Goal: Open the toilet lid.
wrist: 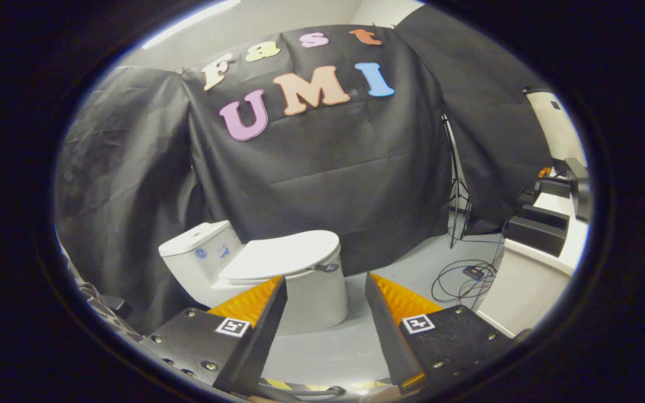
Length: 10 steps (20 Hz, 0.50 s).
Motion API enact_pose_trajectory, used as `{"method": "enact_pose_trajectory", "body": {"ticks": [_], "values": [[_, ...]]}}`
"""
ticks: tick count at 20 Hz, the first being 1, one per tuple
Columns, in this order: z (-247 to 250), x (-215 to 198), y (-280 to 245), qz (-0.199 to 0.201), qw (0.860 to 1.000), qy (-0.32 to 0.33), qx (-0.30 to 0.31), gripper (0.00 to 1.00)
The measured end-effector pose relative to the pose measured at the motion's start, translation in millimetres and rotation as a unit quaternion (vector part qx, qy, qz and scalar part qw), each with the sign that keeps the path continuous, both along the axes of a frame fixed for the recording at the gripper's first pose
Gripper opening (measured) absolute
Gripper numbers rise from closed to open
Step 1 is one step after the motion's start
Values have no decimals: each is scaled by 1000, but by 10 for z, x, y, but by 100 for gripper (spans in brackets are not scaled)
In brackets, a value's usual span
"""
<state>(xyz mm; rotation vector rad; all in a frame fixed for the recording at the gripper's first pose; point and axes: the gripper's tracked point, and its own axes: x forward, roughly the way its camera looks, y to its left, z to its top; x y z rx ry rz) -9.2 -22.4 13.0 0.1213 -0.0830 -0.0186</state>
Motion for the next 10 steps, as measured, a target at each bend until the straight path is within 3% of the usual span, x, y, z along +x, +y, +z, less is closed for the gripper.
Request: {"method": "enact_pose_trajectory", "body": {"ticks": [8,10], "values": [[110,118,-202,-27,998,-12,51,83],[309,232,-211,-18,994,-43,100,75]]}}
